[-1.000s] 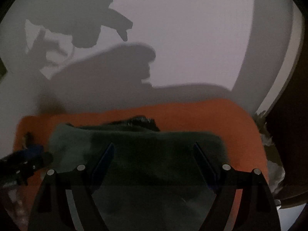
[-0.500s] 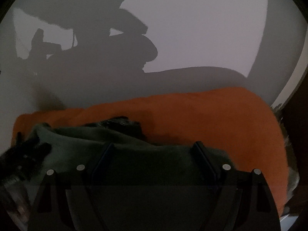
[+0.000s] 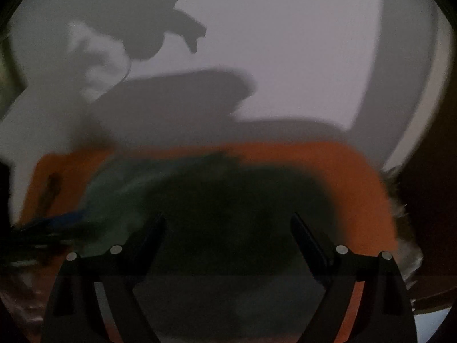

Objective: Fold clothes
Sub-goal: 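Carry the folded fleece with both grippers and lower it onto the garment stack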

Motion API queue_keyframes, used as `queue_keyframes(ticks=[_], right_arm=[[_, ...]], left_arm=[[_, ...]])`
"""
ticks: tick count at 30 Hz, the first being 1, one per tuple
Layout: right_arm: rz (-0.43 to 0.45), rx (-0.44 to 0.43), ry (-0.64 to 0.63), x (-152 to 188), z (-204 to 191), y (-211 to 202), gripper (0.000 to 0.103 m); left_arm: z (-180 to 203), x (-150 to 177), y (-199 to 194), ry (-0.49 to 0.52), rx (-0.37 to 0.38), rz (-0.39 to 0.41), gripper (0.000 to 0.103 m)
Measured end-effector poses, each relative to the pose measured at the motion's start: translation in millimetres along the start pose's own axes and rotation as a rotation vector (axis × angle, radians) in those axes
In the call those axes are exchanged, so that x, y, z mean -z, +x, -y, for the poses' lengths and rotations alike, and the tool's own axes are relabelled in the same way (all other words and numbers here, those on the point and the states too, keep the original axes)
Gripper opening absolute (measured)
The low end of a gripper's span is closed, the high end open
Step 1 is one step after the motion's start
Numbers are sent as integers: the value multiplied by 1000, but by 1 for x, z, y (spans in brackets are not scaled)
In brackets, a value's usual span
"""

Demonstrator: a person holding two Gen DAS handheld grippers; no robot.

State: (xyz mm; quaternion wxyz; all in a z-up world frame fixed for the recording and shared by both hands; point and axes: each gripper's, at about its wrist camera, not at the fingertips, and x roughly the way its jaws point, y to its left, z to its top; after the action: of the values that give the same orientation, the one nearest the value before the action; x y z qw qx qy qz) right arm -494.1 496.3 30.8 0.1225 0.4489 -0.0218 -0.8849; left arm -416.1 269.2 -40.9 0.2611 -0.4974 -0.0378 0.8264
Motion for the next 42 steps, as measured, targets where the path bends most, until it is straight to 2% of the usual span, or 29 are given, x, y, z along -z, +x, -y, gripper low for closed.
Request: queue_keyframes(ticks=[1, 3, 5, 7, 10, 12, 16, 17, 19, 20, 21, 23, 26, 27, 29, 30, 33, 35, 37, 38, 39, 41, 42], right_arm=[[-34, -14, -14, 15, -13, 2, 88], [-126, 21, -56, 46, -23, 17, 84], [-182, 34, -39, 66, -8, 30, 84], [-210, 53, -16, 75, 5, 33, 84], [-196, 114, -53, 67, 4, 23, 83], [-124, 127, -89, 52, -5, 5, 75], [-60, 82, -47, 38, -12, 10, 75], [-79, 74, -34, 39, -13, 21, 75], [-256, 74, -18, 56, -11, 72, 75], [-279, 74, -19, 58, -13, 81, 75], [-270, 63, -10, 52, -13, 78, 74], [-167, 14, 33, 31, -7, 51, 65], [5, 14, 100, 3, 2, 25, 64], [17, 21, 99, -3, 1, 31, 64], [-11, 54, 84, -9, -5, 53, 64], [-55, 74, 73, -8, -9, 72, 59], [-121, 164, 14, 3, -24, 119, 58], [-129, 175, -19, 7, -31, 112, 58], [-134, 173, -37, 9, -36, 102, 55], [-123, 136, -2, 5, -33, 85, 47], [-101, 107, 32, 3, -24, 67, 45], [-84, 61, 93, 5, -17, 45, 45], [-112, 43, 95, 7, -18, 48, 45]], left_arm=[[7, 10, 5, 41, -28, -26, 78], [7, 29, 18, 90, -86, -103, 78], [-6, 41, 19, 81, -58, -140, 77], [-10, 46, 12, 110, -76, -145, 77], [-13, 46, 2, 161, -144, -146, 77], [-18, 42, -3, 146, -146, -154, 77], [-19, 22, -21, 57, -92, -107, 77], [-17, 16, -23, 41, -74, -92, 77], [-9, 4, -22, 34, -65, -74, 77], [-4, -2, -21, 37, -75, -70, 77], [1, -8, -21, 42, -92, -69, 77], [11, -23, -24, 18, -97, -41, 77], [25, -44, -24, -24, -103, 14, 78], [28, -52, -17, -38, -123, 39, 78], [36, -62, 4, -62, -186, 70, 78], [41, -67, 21, -73, -219, 64, 78], [43, -68, 58, -91, -309, -36, 78], [41, -69, 67, -103, -341, -84, 78], [41, -69, 57, -101, -328, -63, 78], [41, -68, 52, -88, -327, -52, 78], [41, -67, 48, -72, -332, -42, 78], [36, -65, 48, -55, -353, -46, 78], [31, -65, 48, -60, -350, -56, 78]])
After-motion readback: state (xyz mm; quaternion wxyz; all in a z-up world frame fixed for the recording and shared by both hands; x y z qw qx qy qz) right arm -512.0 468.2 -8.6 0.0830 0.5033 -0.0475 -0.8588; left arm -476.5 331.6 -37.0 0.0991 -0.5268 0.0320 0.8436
